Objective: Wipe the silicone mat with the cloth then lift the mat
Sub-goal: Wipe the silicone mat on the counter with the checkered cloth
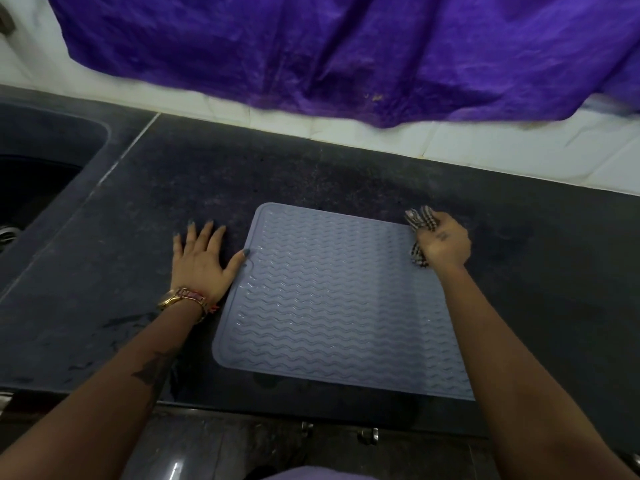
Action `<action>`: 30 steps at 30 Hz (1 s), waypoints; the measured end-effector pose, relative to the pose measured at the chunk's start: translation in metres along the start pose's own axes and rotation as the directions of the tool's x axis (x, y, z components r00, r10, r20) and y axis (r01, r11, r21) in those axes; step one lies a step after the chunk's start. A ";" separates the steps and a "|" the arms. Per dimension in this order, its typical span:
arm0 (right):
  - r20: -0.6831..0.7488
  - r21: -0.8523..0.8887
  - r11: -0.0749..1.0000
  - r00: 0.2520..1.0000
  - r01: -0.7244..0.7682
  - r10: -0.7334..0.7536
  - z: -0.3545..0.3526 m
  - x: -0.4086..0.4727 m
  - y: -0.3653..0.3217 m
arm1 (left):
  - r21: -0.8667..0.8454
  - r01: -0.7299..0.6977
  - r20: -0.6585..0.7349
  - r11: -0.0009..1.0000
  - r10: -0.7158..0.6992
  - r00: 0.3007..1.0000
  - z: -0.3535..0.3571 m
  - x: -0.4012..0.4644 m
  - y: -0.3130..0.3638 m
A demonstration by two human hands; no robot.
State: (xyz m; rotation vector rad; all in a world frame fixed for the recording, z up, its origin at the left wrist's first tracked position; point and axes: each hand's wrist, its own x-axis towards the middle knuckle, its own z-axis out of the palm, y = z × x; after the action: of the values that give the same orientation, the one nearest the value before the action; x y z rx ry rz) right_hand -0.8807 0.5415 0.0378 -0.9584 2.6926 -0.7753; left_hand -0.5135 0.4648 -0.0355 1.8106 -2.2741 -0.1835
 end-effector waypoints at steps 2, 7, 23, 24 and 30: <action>-0.016 -0.250 0.966 0.997 0.065 -0.071 0.009 -0.014 -0.003 | -0.003 -0.001 0.007 1.000 0.001 1.000 0.000 0.000 0.001; 0.064 -0.319 0.931 0.984 0.176 -0.165 0.026 -0.027 -0.031 | -0.008 -0.005 0.005 1.000 0.005 1.000 -0.001 0.000 0.001; 0.140 -0.244 0.916 0.946 0.320 -0.293 0.067 -0.061 -0.072 | -0.005 -0.008 -0.001 1.000 0.008 1.000 0.001 0.000 0.001; 0.165 -0.198 0.909 0.927 0.366 -0.337 0.070 -0.063 -0.076 | -0.007 -0.008 -0.001 1.000 0.008 1.000 0.001 0.000 0.001; 0.075 0.047 0.977 0.975 0.207 -0.210 0.061 -0.052 -0.084 | -0.023 0.000 -0.002 1.000 0.000 1.000 -0.001 0.000 0.000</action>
State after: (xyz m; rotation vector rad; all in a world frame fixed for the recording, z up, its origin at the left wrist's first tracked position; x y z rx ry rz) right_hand -0.7750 0.4936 0.0306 -1.2502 2.5271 -0.8054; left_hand -0.5138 0.4650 -0.0349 1.7983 -2.2614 -0.2073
